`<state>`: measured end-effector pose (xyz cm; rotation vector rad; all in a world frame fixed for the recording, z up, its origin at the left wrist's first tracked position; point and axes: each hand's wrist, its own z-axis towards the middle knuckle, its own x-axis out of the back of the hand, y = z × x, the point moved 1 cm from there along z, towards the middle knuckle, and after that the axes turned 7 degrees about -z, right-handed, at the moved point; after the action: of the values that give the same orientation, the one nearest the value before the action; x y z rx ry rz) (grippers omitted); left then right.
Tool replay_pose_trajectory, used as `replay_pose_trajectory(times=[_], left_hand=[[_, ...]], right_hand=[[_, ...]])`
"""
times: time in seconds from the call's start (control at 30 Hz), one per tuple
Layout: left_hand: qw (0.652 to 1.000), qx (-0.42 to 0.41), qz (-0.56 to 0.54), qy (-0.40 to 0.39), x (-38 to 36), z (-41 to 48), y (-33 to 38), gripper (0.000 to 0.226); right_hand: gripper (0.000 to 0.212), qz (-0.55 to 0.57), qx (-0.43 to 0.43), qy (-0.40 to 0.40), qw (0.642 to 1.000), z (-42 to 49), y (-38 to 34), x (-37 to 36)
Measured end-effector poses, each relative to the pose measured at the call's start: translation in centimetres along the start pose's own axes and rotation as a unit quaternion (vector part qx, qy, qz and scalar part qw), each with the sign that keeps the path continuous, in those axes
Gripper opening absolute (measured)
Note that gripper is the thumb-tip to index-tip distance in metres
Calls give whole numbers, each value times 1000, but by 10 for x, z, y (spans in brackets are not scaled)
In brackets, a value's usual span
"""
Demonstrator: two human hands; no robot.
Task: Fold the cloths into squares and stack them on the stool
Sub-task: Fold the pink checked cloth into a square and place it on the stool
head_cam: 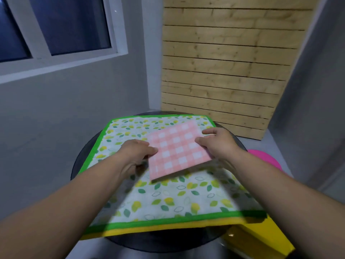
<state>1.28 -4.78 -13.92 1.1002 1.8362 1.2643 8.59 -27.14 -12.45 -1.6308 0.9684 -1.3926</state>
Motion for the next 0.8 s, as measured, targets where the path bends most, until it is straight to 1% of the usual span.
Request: replay_pose_trajectory(times=[0.07, 0.13, 0.17, 0.23, 0.27, 0.3, 0.43, 0.6, 0.67, 0.73, 0.8], left_hand=[[999, -7, -35, -7, -17, -8, 2, 41], [995, 4, -92, -36, -38, -17, 5, 38], [993, 10, -110, -48, -48, -21, 6, 39], [992, 6, -113, -61, -71, -24, 6, 45], [992, 1, -108, -66, -84, -24, 6, 46], [992, -1, -105, -72, -98, -22, 5, 46], [989, -3, -112, -99, -164, -12, 0, 45], [990, -50, -62, -119, -258, 16, -5, 44], [989, -59, -55, -120, -299, 29, -11, 47], [989, -43, -60, -125, -335, 44, -21, 52], [987, -7, -77, -140, -367, 61, -34, 59]], right_hand=[[37, 51, -2, 13, 999, -9, 0, 18], [43, 73, -6, 33, 997, -16, 3, 37], [40, 83, -6, 39, 996, -19, 4, 47], [23, 109, -4, 58, 992, -20, 11, 69], [17, 118, -2, 69, 991, -19, 15, 82], [16, 118, 1, 76, 990, -17, 21, 94], [25, 124, 6, 112, 986, 5, 55, 146], [21, 148, 0, 164, 975, 37, 107, 208], [24, 155, -11, 184, 971, 57, 131, 232], [29, 157, -19, 203, 966, 79, 153, 255], [32, 164, -26, 219, 962, 99, 175, 273]])
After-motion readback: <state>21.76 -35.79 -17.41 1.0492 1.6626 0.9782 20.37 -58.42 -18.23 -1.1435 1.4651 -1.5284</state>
